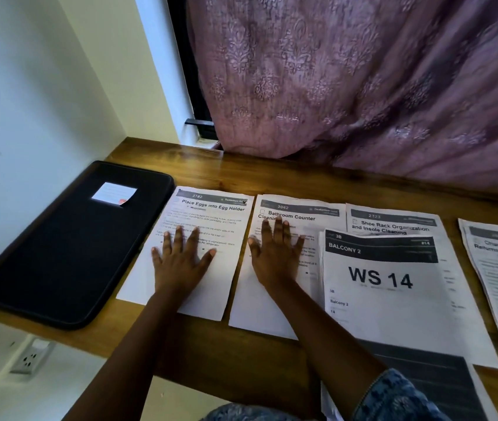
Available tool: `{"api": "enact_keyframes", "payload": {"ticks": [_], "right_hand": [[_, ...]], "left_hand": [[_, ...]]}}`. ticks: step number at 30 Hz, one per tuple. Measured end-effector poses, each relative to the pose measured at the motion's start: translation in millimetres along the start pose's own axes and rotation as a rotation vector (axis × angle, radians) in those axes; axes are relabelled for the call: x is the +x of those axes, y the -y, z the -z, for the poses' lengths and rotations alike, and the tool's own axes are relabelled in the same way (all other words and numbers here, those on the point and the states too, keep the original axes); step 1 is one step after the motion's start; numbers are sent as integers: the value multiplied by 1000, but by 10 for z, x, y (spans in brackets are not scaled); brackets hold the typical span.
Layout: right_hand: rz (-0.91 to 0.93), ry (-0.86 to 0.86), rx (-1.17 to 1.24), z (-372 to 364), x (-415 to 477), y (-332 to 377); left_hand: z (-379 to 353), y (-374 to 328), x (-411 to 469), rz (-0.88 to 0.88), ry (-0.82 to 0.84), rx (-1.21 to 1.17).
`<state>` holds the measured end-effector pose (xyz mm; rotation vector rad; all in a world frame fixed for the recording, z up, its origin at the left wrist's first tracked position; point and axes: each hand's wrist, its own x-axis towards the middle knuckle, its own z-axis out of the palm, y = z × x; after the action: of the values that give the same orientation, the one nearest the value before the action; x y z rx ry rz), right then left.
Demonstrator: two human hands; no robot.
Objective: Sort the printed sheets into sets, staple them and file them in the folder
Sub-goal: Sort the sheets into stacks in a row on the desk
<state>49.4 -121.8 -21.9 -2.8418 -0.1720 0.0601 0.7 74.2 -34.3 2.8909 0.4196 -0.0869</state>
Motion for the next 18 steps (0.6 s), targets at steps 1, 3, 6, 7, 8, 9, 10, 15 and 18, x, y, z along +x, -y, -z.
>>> {"api": "enact_keyframes", "payload": {"ticks": [1,3,6,7,8,9,10,15,18], "right_hand": [[17,-17,19,75,-24,1],[82,-56,46,267,-96,-17],[106,-219,98,618,-279,-302],[84,-281,115,715,-339,-466],[47,-327,135,789,-388,-638],[-6,-357,154,846,-446,-834],[-69,-377,169,880,-501,-1021],[-476,-402,141,959,-812,-1714],[-660,-386,165,998,-950,-2045]], "left_hand": [[37,-23,0,7,-10,1],[135,-117,-49,23,-86,-41],[244,-567,-251,-102,-249,-184],[241,-784,-340,-190,-283,-236],[214,-1008,-430,-285,-295,-274],[169,-1255,-518,-377,-286,-304],[104,-1494,-596,-455,-262,-326],[-275,-2297,-777,-599,-140,-280],[-425,-2312,-758,-550,-33,-261]]}}
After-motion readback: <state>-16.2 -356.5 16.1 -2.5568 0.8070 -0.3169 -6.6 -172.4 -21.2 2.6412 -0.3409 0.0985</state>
